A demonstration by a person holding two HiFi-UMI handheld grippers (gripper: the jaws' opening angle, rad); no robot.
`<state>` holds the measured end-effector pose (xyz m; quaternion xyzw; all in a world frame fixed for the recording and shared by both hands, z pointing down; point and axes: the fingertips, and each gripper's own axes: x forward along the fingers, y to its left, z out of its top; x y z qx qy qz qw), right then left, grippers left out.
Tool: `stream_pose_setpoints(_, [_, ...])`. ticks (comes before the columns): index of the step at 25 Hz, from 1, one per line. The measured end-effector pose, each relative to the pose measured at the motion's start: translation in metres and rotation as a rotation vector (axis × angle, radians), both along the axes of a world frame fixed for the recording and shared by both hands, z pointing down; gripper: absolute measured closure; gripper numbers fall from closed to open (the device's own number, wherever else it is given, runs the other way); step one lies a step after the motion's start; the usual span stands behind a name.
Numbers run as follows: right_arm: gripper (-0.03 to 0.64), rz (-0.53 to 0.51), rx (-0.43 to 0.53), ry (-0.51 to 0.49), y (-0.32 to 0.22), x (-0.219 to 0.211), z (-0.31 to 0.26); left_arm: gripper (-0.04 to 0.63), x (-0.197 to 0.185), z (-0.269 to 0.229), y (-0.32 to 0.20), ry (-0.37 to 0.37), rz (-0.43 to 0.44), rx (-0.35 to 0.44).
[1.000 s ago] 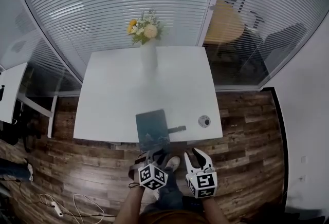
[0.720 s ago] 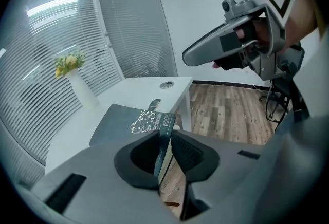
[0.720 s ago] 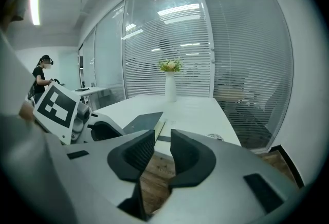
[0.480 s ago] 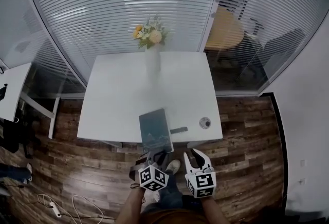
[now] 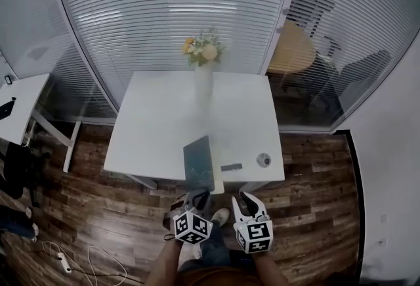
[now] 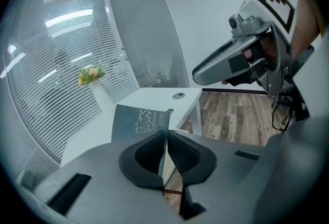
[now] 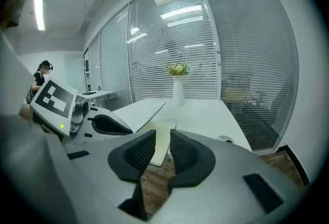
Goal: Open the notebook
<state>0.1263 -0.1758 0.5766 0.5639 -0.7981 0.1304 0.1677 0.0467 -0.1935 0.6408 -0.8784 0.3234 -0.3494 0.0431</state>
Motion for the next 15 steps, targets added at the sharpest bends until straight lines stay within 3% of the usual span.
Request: stream_pose_setpoints(15, [0.522, -0.027, 0.045, -0.013, 0.006, -0.018, -0.015, 0.558, -0.064, -0.026, 0.0, 0.182, -0.265, 0.019])
